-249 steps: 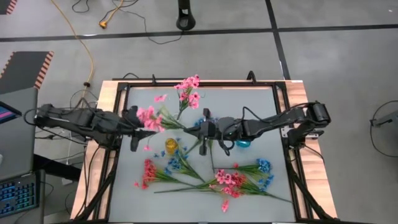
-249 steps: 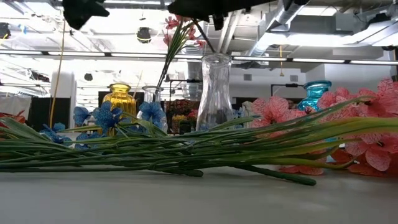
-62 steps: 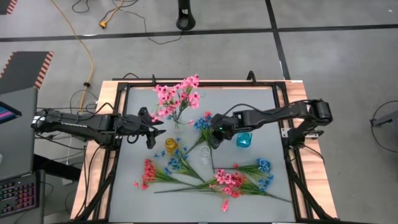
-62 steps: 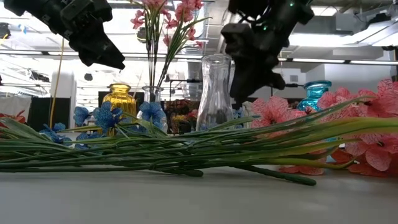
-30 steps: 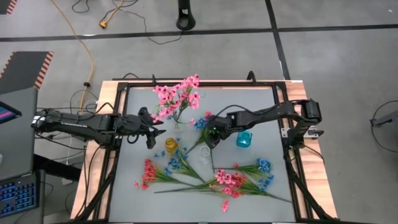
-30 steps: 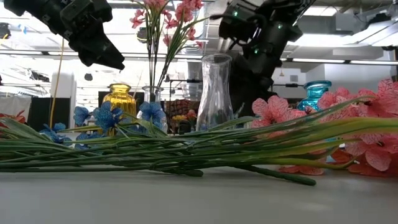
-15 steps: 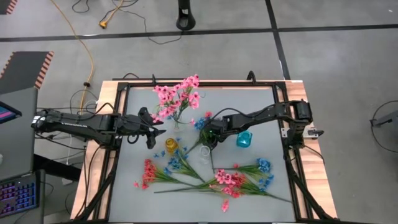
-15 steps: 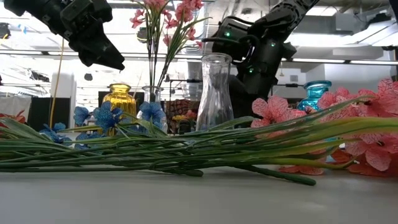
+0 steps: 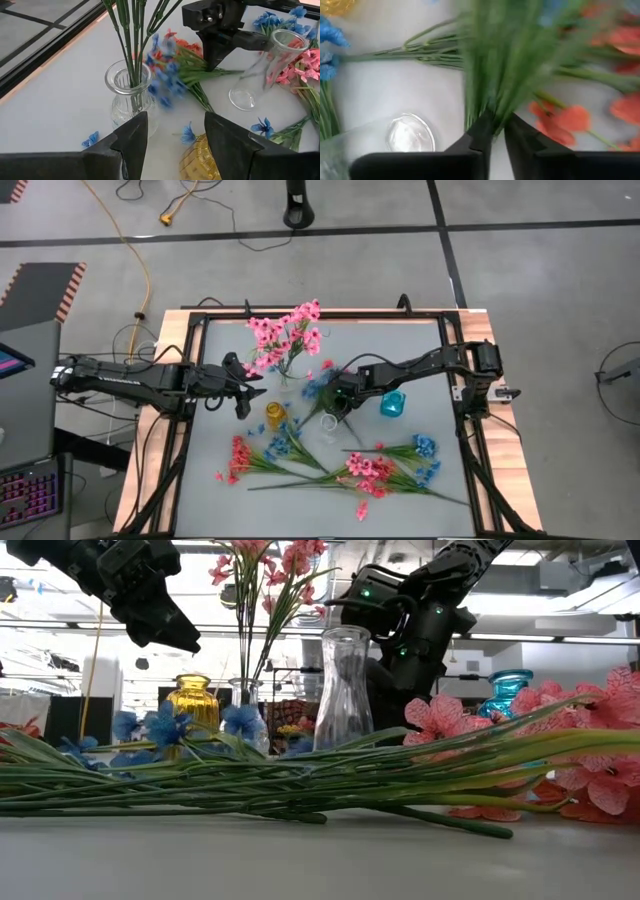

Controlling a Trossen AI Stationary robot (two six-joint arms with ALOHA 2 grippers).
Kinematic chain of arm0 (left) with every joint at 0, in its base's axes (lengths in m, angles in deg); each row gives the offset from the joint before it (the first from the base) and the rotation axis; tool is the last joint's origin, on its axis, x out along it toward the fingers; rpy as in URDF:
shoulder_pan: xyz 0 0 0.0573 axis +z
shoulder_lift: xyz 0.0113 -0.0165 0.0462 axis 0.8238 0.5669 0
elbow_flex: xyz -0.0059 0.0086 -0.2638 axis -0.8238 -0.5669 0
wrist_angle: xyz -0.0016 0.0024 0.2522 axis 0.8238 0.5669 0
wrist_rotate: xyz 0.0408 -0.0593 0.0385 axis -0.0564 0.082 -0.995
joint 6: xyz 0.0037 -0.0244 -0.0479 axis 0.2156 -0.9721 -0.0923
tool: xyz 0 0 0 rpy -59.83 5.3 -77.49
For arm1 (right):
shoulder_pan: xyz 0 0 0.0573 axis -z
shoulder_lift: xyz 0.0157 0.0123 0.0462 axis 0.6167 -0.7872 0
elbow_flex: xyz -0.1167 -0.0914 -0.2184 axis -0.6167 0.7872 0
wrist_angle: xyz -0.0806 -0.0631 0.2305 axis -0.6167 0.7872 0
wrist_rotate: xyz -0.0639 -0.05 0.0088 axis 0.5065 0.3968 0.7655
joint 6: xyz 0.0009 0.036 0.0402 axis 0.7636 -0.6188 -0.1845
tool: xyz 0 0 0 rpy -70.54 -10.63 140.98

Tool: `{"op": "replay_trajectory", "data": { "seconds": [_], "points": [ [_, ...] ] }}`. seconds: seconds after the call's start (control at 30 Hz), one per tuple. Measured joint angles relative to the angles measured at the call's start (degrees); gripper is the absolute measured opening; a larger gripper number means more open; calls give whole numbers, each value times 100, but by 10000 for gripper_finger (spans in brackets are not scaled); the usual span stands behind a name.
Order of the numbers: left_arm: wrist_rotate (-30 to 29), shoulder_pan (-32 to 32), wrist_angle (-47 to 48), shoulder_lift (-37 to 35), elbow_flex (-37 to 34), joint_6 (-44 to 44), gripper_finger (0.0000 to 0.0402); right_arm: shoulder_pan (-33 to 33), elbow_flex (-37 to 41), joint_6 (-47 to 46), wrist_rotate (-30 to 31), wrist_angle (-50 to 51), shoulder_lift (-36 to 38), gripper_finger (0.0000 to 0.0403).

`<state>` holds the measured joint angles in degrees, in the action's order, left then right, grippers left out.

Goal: Sort flowers into vase by color
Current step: Put the top blue flowers into the blue vase

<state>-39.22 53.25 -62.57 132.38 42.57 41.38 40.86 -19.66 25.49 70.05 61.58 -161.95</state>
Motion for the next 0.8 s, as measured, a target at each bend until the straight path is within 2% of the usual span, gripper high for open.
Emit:
{"op": "replay_trajectory", "data": {
  "seconds": [0.2,0.47,0.8],
  "points": [
    [1,0,1,0,0,0,183,0,0,-32,0,-2,0,21],
    [1,0,2,0,0,0,183,0,0,-50,-126,5,164,25],
    [1,0,15,0,0,0,183,119,0,60,-138,274,1186,22]
  ]
}}
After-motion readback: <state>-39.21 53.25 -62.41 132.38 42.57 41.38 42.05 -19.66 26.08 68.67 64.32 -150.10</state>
